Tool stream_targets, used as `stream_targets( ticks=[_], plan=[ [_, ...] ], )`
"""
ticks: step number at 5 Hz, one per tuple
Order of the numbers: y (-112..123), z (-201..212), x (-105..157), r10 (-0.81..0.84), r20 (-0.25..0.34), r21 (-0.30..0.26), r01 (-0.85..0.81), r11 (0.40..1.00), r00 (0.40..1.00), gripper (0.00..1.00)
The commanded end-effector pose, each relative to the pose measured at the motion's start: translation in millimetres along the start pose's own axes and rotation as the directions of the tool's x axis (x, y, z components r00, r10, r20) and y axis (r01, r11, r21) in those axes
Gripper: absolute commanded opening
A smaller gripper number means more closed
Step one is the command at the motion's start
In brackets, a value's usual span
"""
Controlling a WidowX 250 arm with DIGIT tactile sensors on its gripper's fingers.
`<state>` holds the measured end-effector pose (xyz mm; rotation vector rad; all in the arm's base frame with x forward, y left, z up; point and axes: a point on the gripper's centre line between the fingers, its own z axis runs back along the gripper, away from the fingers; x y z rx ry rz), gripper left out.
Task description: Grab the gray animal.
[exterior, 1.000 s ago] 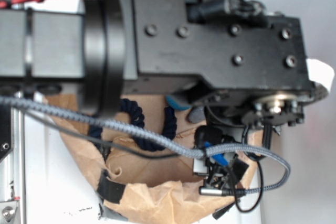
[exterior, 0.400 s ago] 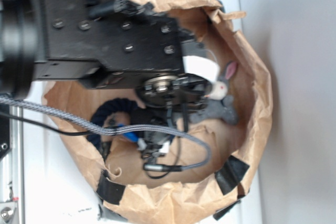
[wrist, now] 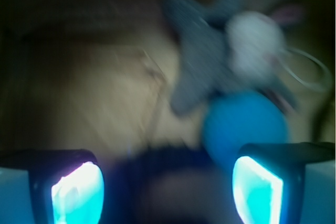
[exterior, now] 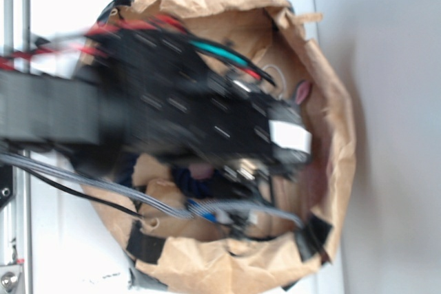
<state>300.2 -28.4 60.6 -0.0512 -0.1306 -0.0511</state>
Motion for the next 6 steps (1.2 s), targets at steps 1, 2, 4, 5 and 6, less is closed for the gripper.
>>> stream_targets(
  ticks=[1, 2, 4, 5, 6],
  plan=[
    [-23, 4, 44, 0.081, 0.05, -0.046, -0.079, 0.996, 0.995, 1.0],
    [-29, -9, 46, 0.089, 0.032, -0.017, -0.089, 0.996, 0.996, 1.0],
    [-29, -42, 37, 0.091, 0.052, 0.072, -0.095, 0.993, 0.995, 0.0],
    [-25, -38, 38, 0.093, 0.066, 0.068, -0.098, 0.993, 0.993, 0.0],
    [-19, -24, 46, 0.096, 0.053, 0.042, -0.098, 0.994, 0.994, 0.0]
  ],
)
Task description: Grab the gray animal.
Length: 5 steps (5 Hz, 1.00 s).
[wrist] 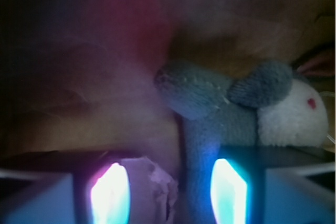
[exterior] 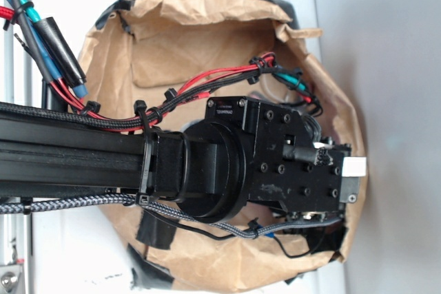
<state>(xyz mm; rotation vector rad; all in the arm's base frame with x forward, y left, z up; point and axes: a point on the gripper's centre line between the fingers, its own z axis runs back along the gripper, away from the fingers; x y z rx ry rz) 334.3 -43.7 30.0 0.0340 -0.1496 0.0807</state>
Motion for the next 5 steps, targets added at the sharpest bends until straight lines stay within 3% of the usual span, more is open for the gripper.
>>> stream_targets(
  ticks=[1, 2, 3, 4, 5],
  plan=[
    [5, 49, 19, -0.053, -0.025, -0.12, 0.05, 0.992, 0.998, 0.81],
    [23, 85, 22, -0.087, -0.058, -0.148, 0.078, 0.986, 0.995, 1.0],
    [44, 98, 29, -0.092, -0.085, -0.155, 0.078, 0.985, 0.992, 1.0],
    [57, 105, 27, -0.103, -0.059, -0.166, 0.092, 0.982, 0.993, 1.0],
    [61, 95, 29, -0.09, -0.032, -0.13, 0.085, 0.988, 0.995, 1.0]
  ],
)
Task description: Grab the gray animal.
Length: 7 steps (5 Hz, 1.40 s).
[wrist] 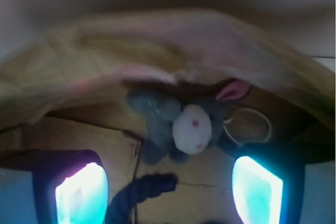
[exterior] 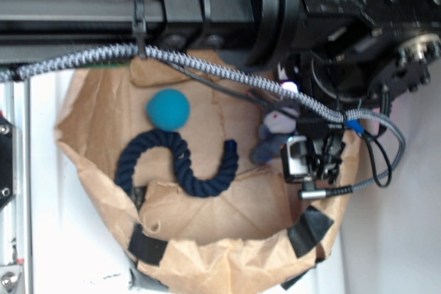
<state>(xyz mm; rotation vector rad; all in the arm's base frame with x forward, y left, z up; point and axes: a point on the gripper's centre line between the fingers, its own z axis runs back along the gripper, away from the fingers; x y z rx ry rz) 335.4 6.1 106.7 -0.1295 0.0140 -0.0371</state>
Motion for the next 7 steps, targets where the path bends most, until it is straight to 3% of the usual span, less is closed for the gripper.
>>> stream_targets(
  ticks=[1, 2, 5, 6, 7],
  plan=[
    [11, 3, 9, 0.002, 0.128, 0.087, -0.013, 0.996, 0.992, 1.0],
    [3, -21, 2, -0.041, 0.089, 0.096, 0.033, 0.995, 0.995, 1.0],
    [-30, -76, 11, -0.038, 0.102, 0.15, 0.023, 0.988, 0.994, 1.0],
    [-32, -80, 16, -0.021, 0.113, 0.158, 0.003, 0.988, 0.993, 0.0],
    [-33, -80, 19, -0.025, 0.119, 0.157, 0.006, 0.988, 0.993, 0.0]
  ],
)
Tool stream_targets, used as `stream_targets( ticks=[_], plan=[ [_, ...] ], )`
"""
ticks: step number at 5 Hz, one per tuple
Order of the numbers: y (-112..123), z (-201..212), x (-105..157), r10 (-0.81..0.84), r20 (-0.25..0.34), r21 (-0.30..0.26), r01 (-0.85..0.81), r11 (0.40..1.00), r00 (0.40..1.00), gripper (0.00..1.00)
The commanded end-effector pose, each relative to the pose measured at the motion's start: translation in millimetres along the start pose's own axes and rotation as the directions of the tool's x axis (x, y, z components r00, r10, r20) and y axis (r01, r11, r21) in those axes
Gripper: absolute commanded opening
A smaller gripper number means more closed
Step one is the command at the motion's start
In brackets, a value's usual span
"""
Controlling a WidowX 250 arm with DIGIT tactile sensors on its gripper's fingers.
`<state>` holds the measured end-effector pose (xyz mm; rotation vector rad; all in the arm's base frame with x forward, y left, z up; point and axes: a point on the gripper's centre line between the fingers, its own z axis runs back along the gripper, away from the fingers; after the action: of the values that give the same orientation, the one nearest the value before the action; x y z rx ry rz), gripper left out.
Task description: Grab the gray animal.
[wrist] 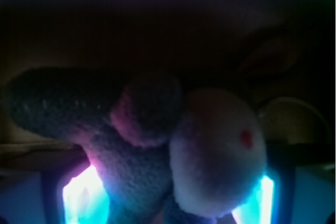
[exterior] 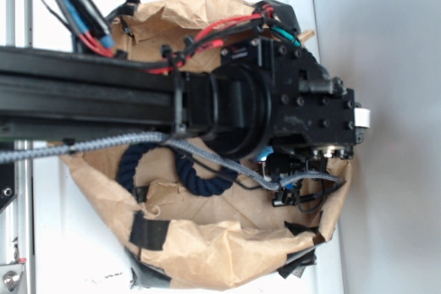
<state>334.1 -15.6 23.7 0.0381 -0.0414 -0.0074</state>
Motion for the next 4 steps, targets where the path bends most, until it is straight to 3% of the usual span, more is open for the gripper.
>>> stream_targets(
  ticks=[1, 2, 3, 4],
  plan=[
    [-20, 15, 25, -0.018, 0.068, -0.031, 0.02, 0.999, 0.998, 0.0],
    [-11, 33, 21, -0.018, 0.055, -0.071, 0.022, 0.997, 0.998, 0.0],
    [5, 71, 6, -0.052, 0.023, -0.148, 0.055, 0.988, 0.998, 0.0],
    [26, 104, -14, -0.104, -0.003, -0.185, 0.102, 0.978, 0.995, 0.0]
  ],
)
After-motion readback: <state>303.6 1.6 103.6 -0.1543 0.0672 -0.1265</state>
